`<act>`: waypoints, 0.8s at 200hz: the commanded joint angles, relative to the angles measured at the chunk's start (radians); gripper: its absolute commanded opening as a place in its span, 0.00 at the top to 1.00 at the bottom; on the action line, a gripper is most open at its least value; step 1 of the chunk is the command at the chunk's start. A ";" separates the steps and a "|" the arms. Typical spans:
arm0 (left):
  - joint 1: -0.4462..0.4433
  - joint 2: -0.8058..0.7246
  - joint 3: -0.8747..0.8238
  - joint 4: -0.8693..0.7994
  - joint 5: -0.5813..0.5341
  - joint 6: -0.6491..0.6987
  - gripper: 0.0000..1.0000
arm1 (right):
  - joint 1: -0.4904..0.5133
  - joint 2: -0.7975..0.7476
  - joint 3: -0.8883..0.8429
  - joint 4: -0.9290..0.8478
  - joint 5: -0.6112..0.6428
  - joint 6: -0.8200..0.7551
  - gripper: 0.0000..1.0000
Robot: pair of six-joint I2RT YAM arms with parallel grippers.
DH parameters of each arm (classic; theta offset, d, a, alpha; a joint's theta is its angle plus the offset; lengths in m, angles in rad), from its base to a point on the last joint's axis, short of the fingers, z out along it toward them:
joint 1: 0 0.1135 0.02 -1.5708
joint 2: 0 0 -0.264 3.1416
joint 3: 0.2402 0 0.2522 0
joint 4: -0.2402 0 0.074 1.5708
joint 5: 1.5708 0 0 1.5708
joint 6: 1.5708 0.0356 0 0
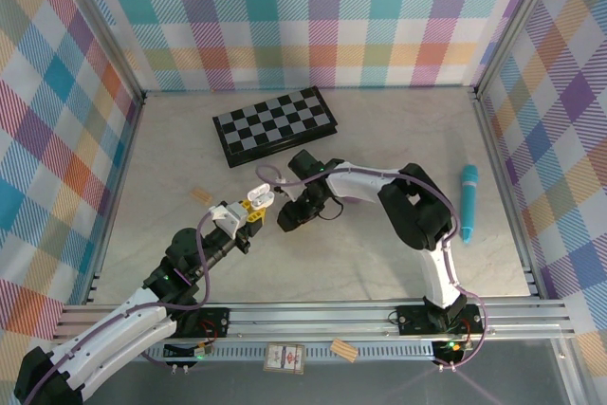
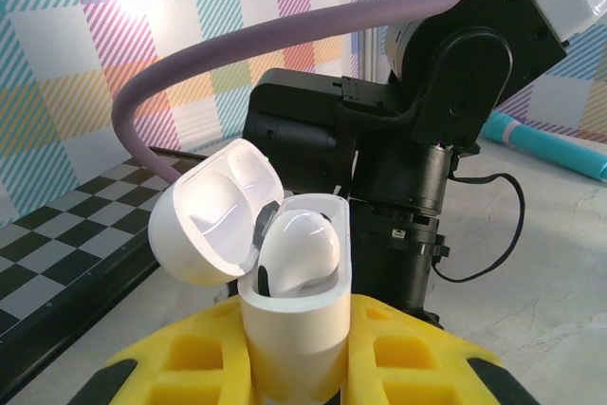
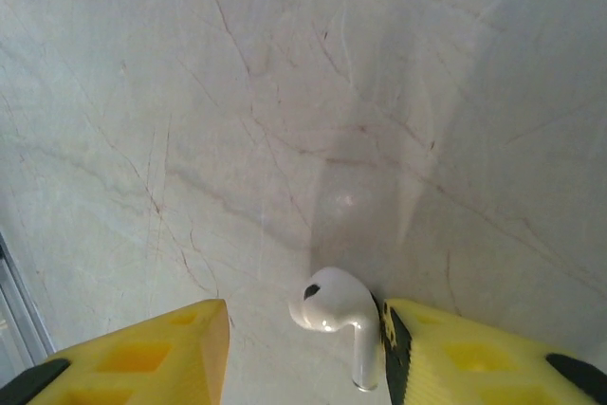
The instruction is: Insert the wireless bluetooth earbuds into the charging case
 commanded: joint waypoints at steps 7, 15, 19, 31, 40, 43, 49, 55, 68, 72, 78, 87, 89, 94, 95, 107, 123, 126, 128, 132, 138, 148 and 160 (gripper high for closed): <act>-0.008 -0.012 0.022 -0.001 -0.006 0.015 0.89 | 0.012 -0.062 -0.039 -0.036 -0.049 0.004 0.53; -0.008 -0.012 0.023 -0.003 -0.007 0.015 0.89 | 0.015 -0.073 -0.052 -0.025 -0.051 0.007 0.53; -0.008 -0.013 0.023 -0.003 -0.007 0.017 0.89 | 0.016 -0.080 -0.059 -0.019 -0.051 0.008 0.53; -0.008 -0.012 0.025 -0.001 -0.007 0.017 0.89 | 0.014 -0.101 -0.074 0.004 -0.029 0.018 0.53; -0.008 -0.010 0.028 -0.003 -0.006 0.017 0.89 | 0.014 -0.110 -0.078 0.014 -0.004 0.024 0.53; -0.008 -0.010 0.029 -0.002 -0.005 0.017 0.89 | 0.014 -0.112 -0.077 0.016 0.005 0.024 0.53; -0.008 -0.010 0.029 -0.003 -0.006 0.018 0.89 | 0.013 -0.114 -0.073 0.021 0.026 0.026 0.53; -0.007 -0.009 0.031 -0.002 -0.004 0.019 0.89 | 0.012 -0.112 -0.068 0.026 0.044 0.029 0.53; -0.008 -0.009 0.034 -0.006 -0.001 0.018 0.89 | 0.005 -0.100 -0.053 0.038 0.057 0.034 0.52; -0.008 -0.008 0.035 -0.008 -0.002 0.018 0.89 | 0.004 -0.094 -0.049 0.043 0.057 0.035 0.53; -0.008 -0.008 0.036 -0.007 0.001 0.018 0.89 | 0.000 -0.081 -0.037 0.046 0.055 0.032 0.52; -0.008 -0.008 0.036 -0.007 0.002 0.018 0.89 | -0.001 -0.057 -0.014 0.041 0.047 0.024 0.53; -0.008 -0.009 0.037 -0.007 0.001 0.019 0.89 | -0.001 -0.053 -0.010 0.039 0.045 0.022 0.53; -0.008 -0.008 0.036 -0.009 0.003 0.018 0.89 | -0.002 -0.036 0.003 0.038 0.045 0.018 0.53; -0.008 -0.008 0.036 -0.009 0.002 0.018 0.89 | -0.003 -0.033 0.005 0.037 0.044 0.018 0.53; -0.008 -0.009 0.035 -0.010 0.004 0.017 0.89 | -0.001 -0.002 0.031 0.033 0.026 0.011 0.53; -0.008 -0.013 0.032 -0.012 0.005 0.013 0.89 | -0.002 0.033 0.045 0.039 -0.004 0.006 0.53; -0.008 -0.014 0.030 -0.013 0.006 0.012 0.89 | -0.002 0.036 0.047 0.037 -0.012 0.003 0.53; -0.008 -0.015 0.030 -0.013 0.005 0.011 0.89 | -0.001 0.040 0.049 0.035 -0.016 0.000 0.53; -0.008 -0.016 0.029 -0.014 0.004 0.012 0.89 | -0.002 0.047 0.051 0.032 -0.025 -0.002 0.53; -0.007 -0.018 0.027 -0.015 0.002 0.012 0.89 | -0.002 0.055 0.053 0.026 -0.039 -0.004 0.53; -0.008 -0.021 0.027 -0.015 -0.001 0.013 0.89 | -0.002 0.058 0.040 0.025 -0.058 -0.004 0.54; -0.008 -0.023 0.026 -0.015 -0.003 0.015 0.89 | -0.002 0.047 0.012 0.036 -0.078 0.000 0.54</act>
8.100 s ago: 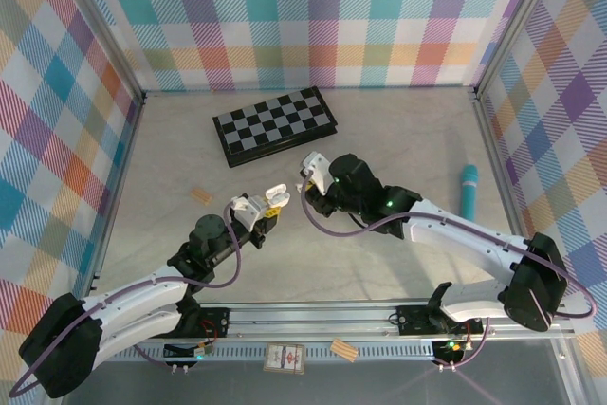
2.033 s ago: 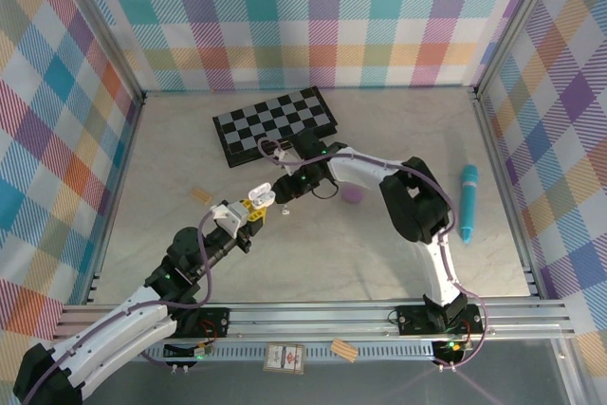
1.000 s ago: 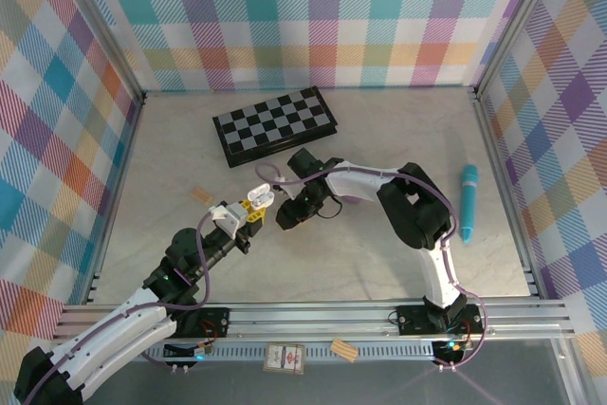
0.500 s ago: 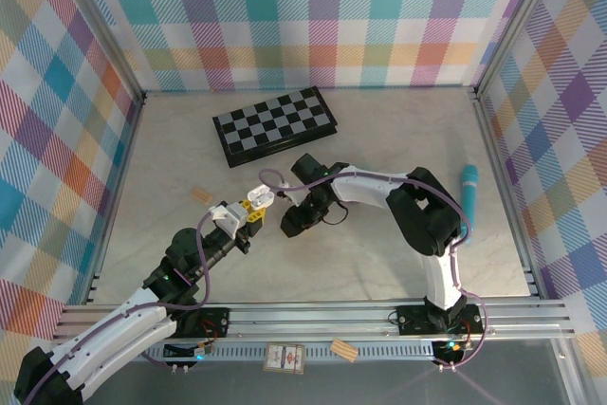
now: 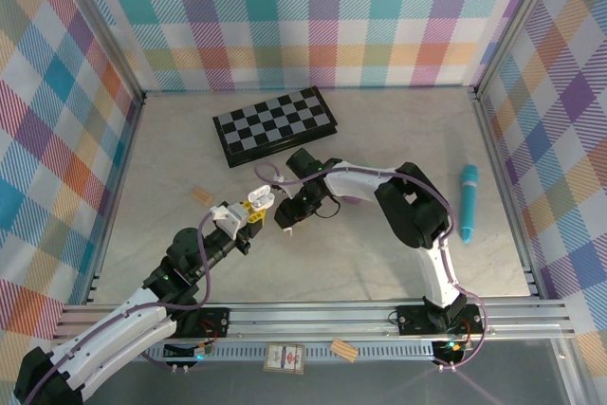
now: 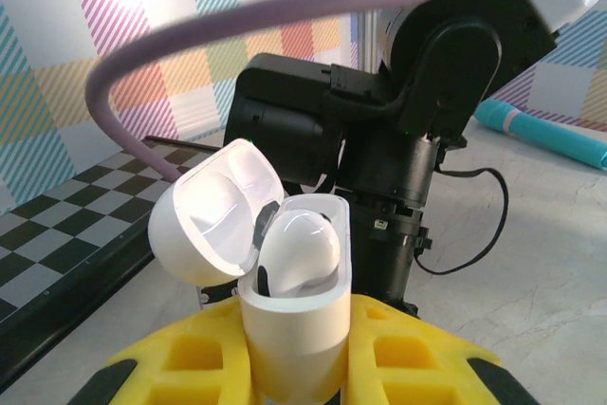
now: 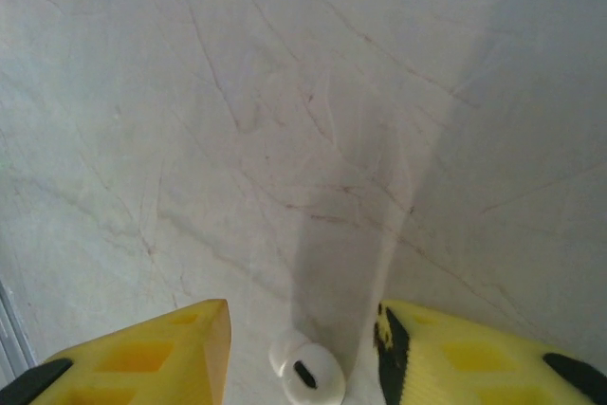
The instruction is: Insert the wireless bluetooth earbuds into the charging case
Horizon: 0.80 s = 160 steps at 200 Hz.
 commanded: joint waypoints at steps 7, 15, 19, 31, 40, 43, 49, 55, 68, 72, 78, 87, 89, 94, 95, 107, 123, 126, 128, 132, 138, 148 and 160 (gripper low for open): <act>-0.008 -0.020 0.027 0.009 -0.003 0.016 0.89 | 0.005 0.002 -0.038 -0.007 -0.076 -0.013 0.54; -0.008 -0.019 0.026 0.009 -0.003 0.018 0.89 | 0.007 -0.012 -0.060 0.003 -0.073 -0.009 0.54; -0.008 -0.018 0.026 0.010 -0.005 0.018 0.89 | 0.007 -0.019 -0.070 0.004 -0.074 -0.009 0.54; -0.008 -0.015 0.023 0.014 -0.006 0.018 0.89 | 0.009 -0.039 -0.094 0.013 -0.077 -0.005 0.54; -0.008 -0.012 0.022 0.018 -0.006 0.019 0.89 | 0.011 -0.052 -0.107 0.015 -0.079 -0.002 0.54; -0.008 -0.010 0.022 0.020 -0.006 0.017 0.89 | 0.012 -0.055 -0.110 0.016 -0.079 -0.001 0.55; -0.008 -0.006 0.022 0.023 -0.005 0.018 0.89 | 0.014 -0.061 -0.115 0.019 -0.078 0.000 0.55; -0.008 -0.003 0.022 0.027 -0.004 0.018 0.89 | 0.016 -0.066 -0.120 0.021 -0.079 0.002 0.55; -0.008 0.004 0.023 0.030 -0.001 0.019 0.89 | 0.017 -0.074 -0.126 0.023 -0.077 0.005 0.56; -0.008 0.004 0.023 0.030 0.000 0.019 0.89 | 0.018 -0.074 -0.127 0.026 -0.077 0.005 0.56; -0.008 0.004 0.026 0.030 0.001 0.018 0.89 | 0.017 -0.076 -0.128 0.025 -0.076 0.006 0.57; -0.007 0.001 0.026 0.027 0.001 0.019 0.89 | 0.019 -0.078 -0.128 0.024 -0.072 0.006 0.58; -0.007 0.001 0.026 0.027 0.001 0.019 0.89 | 0.019 -0.077 -0.128 0.025 -0.071 0.006 0.58; -0.008 -0.002 0.025 0.024 0.001 0.019 0.89 | 0.019 -0.078 -0.130 0.026 -0.070 0.007 0.58; -0.008 -0.002 0.025 0.024 0.001 0.019 0.89 | 0.019 -0.078 -0.129 0.026 -0.070 0.006 0.58; -0.008 -0.007 0.025 0.019 -0.002 0.018 0.89 | 0.020 -0.077 -0.129 0.024 -0.064 0.006 0.59; -0.008 -0.011 0.023 0.016 -0.003 0.018 0.89 | 0.022 -0.075 -0.134 0.027 -0.052 0.000 0.60; -0.008 -0.011 0.023 0.016 -0.004 0.019 0.89 | 0.022 -0.074 -0.135 0.028 -0.049 0.000 0.61; -0.008 -0.012 0.023 0.015 -0.005 0.019 0.89 | 0.022 -0.073 -0.136 0.027 -0.047 -0.001 0.61; -0.008 -0.012 0.023 0.015 -0.003 0.019 0.89 | 0.022 -0.072 -0.135 0.027 -0.042 -0.003 0.62; -0.008 -0.011 0.022 0.015 -0.004 0.018 0.89 | 0.023 -0.068 -0.135 0.026 -0.033 -0.006 0.63; -0.008 -0.011 0.022 0.013 -0.004 0.018 0.89 | 0.026 -0.066 -0.133 0.021 -0.018 -0.009 0.65; -0.008 -0.012 0.022 0.015 -0.005 0.019 0.89 | 0.027 -0.066 -0.133 0.020 -0.008 -0.012 0.66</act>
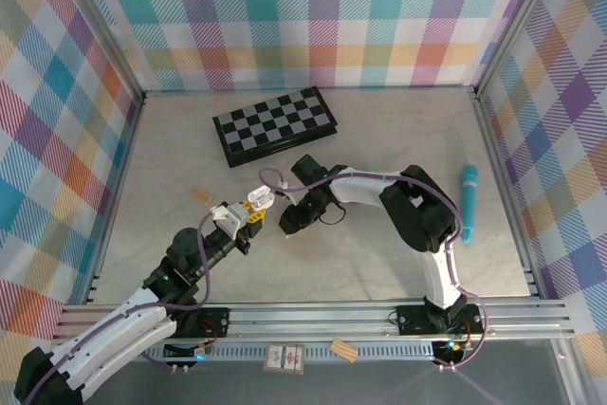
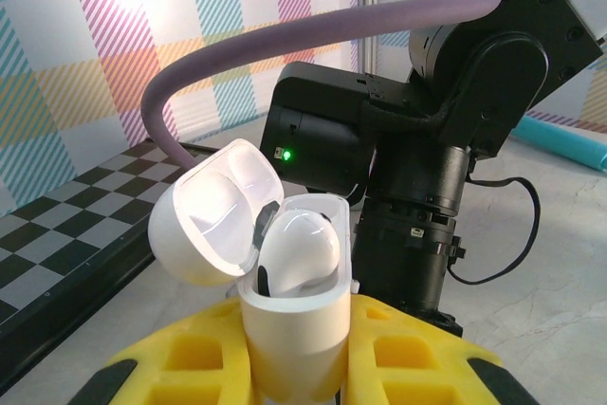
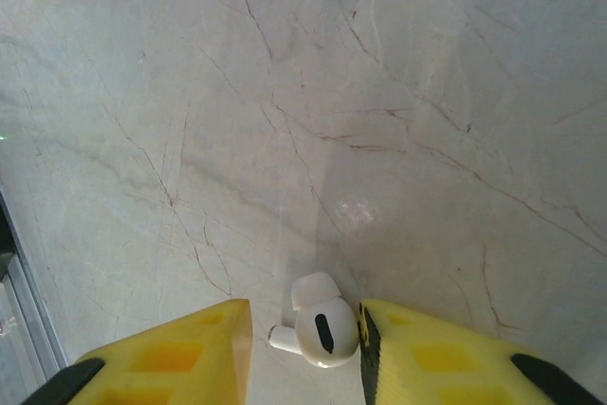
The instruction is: Insert the wireless bluetooth earbuds into the charging case
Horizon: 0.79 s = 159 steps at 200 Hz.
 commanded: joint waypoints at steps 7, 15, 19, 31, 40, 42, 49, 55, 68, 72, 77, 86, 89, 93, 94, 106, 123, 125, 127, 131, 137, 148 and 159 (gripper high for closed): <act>-0.008 -0.014 0.022 0.013 -0.006 0.019 0.89 | 0.018 -0.008 -0.019 -0.046 0.026 -0.017 0.67; -0.008 -0.015 0.022 0.013 -0.006 0.019 0.89 | 0.020 -0.010 -0.018 -0.047 0.032 -0.020 0.67; -0.008 -0.015 0.022 0.014 -0.007 0.020 0.89 | 0.019 -0.010 -0.018 -0.047 0.037 -0.020 0.69; -0.008 -0.013 0.022 0.014 -0.009 0.020 0.89 | 0.021 -0.011 -0.017 -0.048 0.050 -0.020 0.72; -0.008 -0.013 0.022 0.013 -0.009 0.020 0.89 | 0.023 -0.013 -0.016 -0.048 0.058 -0.022 0.73; -0.008 -0.013 0.022 0.016 -0.009 0.020 0.89 | 0.023 -0.013 -0.016 -0.048 0.059 -0.021 0.73; -0.008 -0.013 0.022 0.014 -0.009 0.020 0.89 | 0.023 -0.015 -0.016 -0.049 0.065 -0.021 0.73; -0.008 -0.014 0.022 0.012 -0.009 0.021 0.89 | 0.024 -0.017 -0.016 -0.047 0.071 -0.022 0.74; -0.008 -0.014 0.022 0.013 -0.009 0.021 0.89 | 0.026 -0.027 -0.021 -0.036 0.089 -0.017 0.76; -0.008 -0.014 0.021 0.013 -0.009 0.020 0.89 | 0.026 -0.031 -0.025 -0.031 0.094 -0.018 0.78; -0.007 -0.015 0.021 0.013 -0.009 0.021 0.89 | 0.026 -0.037 -0.029 -0.026 0.100 -0.017 0.78; -0.007 -0.013 0.021 0.012 -0.010 0.020 0.89 | 0.026 -0.047 -0.031 -0.022 0.105 -0.017 0.79; -0.007 -0.015 0.021 0.012 -0.009 0.020 0.89 | 0.028 -0.051 -0.032 -0.021 0.107 -0.017 0.79; -0.008 -0.014 0.022 0.010 -0.011 0.020 0.89 | 0.028 -0.056 -0.034 -0.022 0.110 -0.017 0.78; -0.008 -0.014 0.021 0.010 -0.011 0.020 0.89 | 0.028 -0.057 -0.033 -0.021 0.110 -0.016 0.78; -0.008 -0.015 0.020 0.010 -0.011 0.021 0.89 | 0.027 -0.076 -0.039 -0.017 0.127 -0.014 0.78; -0.008 -0.015 0.022 0.010 -0.010 0.020 0.89 | 0.028 -0.113 -0.052 -0.008 0.173 -0.007 0.79; -0.008 -0.014 0.022 0.009 -0.009 0.021 0.89 | 0.028 -0.117 -0.054 -0.005 0.183 -0.006 0.79; -0.008 -0.014 0.022 0.010 -0.009 0.020 0.89 | 0.028 -0.123 -0.056 -0.003 0.190 -0.005 0.79; -0.008 -0.014 0.022 0.010 -0.010 0.021 0.89 | 0.027 -0.136 -0.062 0.001 0.209 -0.002 0.79; -0.008 -0.014 0.022 0.009 -0.008 0.020 0.89 | 0.028 -0.154 -0.071 0.012 0.241 0.002 0.79; -0.008 -0.014 0.023 0.006 -0.005 0.021 0.89 | 0.027 -0.193 -0.098 0.038 0.300 0.011 0.78; -0.008 -0.012 0.025 0.003 -0.002 0.020 0.89 | 0.027 -0.237 -0.126 0.069 0.361 0.013 0.78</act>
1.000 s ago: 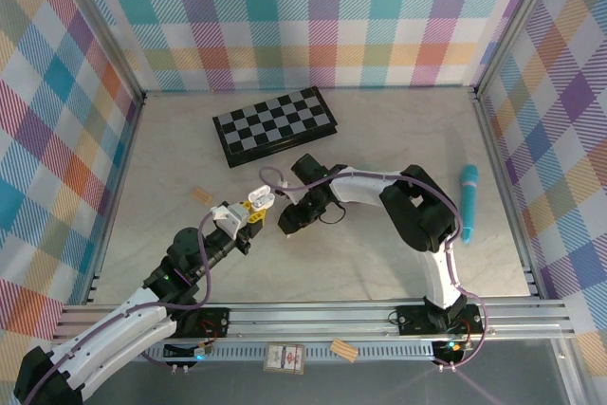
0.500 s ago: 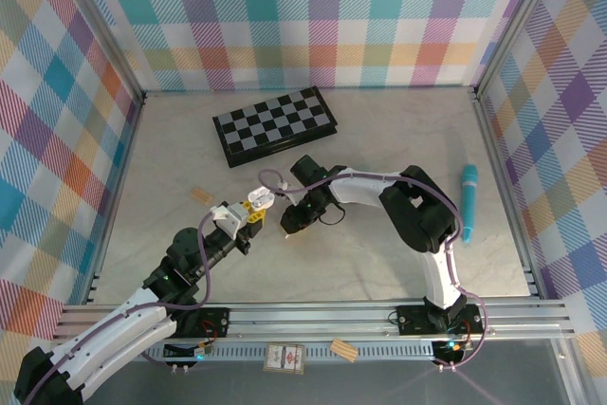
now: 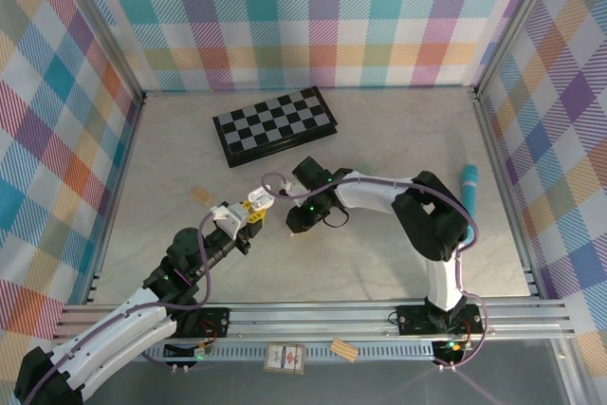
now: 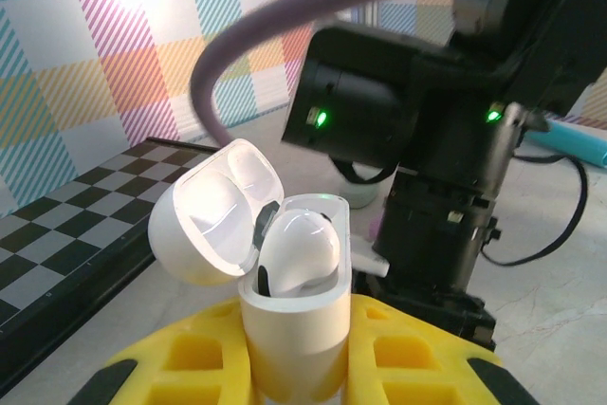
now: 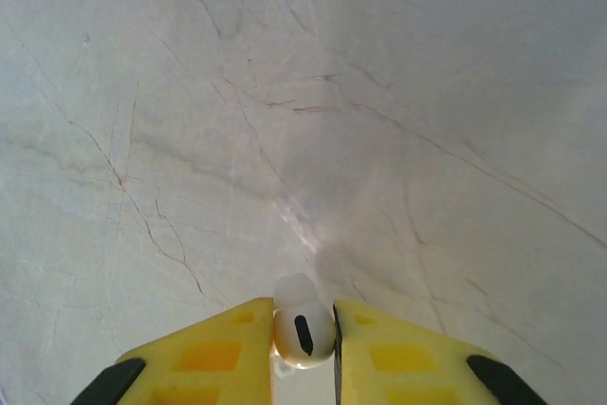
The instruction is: Insert the wireless bluetooth earbuds into the charging case
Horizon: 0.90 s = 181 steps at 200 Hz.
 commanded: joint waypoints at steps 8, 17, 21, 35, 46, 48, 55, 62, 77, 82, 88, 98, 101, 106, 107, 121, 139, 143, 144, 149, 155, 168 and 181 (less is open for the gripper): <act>-0.008 -0.010 0.026 0.003 0.000 0.013 0.89 | 0.007 -0.134 -0.063 0.081 0.184 0.014 0.78; -0.008 -0.007 0.027 0.004 0.003 0.014 0.89 | 0.008 -0.169 -0.088 0.107 0.229 0.010 0.78; -0.008 -0.005 0.027 0.005 0.003 0.015 0.89 | 0.008 -0.186 -0.098 0.119 0.243 0.008 0.78; -0.008 0.001 0.027 0.013 0.004 0.017 0.89 | 0.007 -0.247 -0.141 0.168 0.282 -0.002 0.78; -0.008 0.009 0.028 0.020 0.007 0.017 0.89 | 0.007 -0.300 -0.171 0.204 0.293 -0.017 0.78; -0.007 0.011 0.028 0.020 0.008 0.017 0.89 | 0.008 -0.309 -0.175 0.206 0.296 -0.020 0.78; -0.008 0.019 0.030 0.025 0.012 0.017 0.89 | 0.010 -0.337 -0.184 0.214 0.306 -0.035 0.78; -0.007 0.027 0.031 0.029 0.017 0.014 0.89 | 0.014 -0.362 -0.192 0.217 0.323 -0.057 0.78; -0.006 0.052 0.031 0.050 0.027 0.006 0.89 | 0.035 -0.412 -0.204 0.227 0.377 -0.120 0.79; -0.006 0.062 0.028 0.062 0.030 0.001 0.89 | 0.041 -0.427 -0.204 0.225 0.391 -0.141 0.79; -0.006 0.074 0.028 0.076 0.033 -0.009 0.89 | 0.049 -0.442 -0.204 0.221 0.412 -0.157 0.79; -0.006 0.098 0.032 0.087 0.040 -0.017 0.89 | 0.064 -0.473 -0.202 0.218 0.438 -0.219 0.79; -0.006 0.105 0.033 0.089 0.044 -0.019 0.89 | 0.069 -0.482 -0.202 0.218 0.445 -0.229 0.79; -0.006 0.116 0.036 0.091 0.051 -0.022 0.89 | 0.077 -0.496 -0.202 0.218 0.452 -0.247 0.79; -0.006 0.119 0.036 0.092 0.053 -0.022 0.89 | 0.078 -0.499 -0.201 0.218 0.454 -0.250 0.79; -0.004 0.150 0.041 0.110 0.073 -0.033 0.88 | 0.098 -0.538 -0.198 0.215 0.460 -0.293 0.79; -0.005 0.185 0.046 0.130 0.100 -0.040 0.88 | 0.113 -0.577 -0.196 0.222 0.451 -0.333 0.79; -0.005 0.193 0.050 0.132 0.107 -0.040 0.88 | 0.117 -0.585 -0.196 0.226 0.445 -0.340 0.79; -0.005 0.195 0.051 0.132 0.109 -0.040 0.88 | 0.117 -0.586 -0.196 0.226 0.443 -0.342 0.79; -0.004 0.205 0.055 0.132 0.118 -0.040 0.88 | 0.120 -0.594 -0.195 0.229 0.432 -0.348 0.79; -0.003 0.216 0.061 0.131 0.128 -0.040 0.88 | 0.124 -0.602 -0.194 0.234 0.418 -0.361 0.79; -0.003 0.237 0.070 0.132 0.151 -0.042 0.88 | 0.135 -0.612 -0.196 0.251 0.387 -0.398 0.79; -0.002 0.249 0.077 0.134 0.164 -0.045 0.88 | 0.143 -0.610 -0.185 0.247 0.368 -0.410 0.79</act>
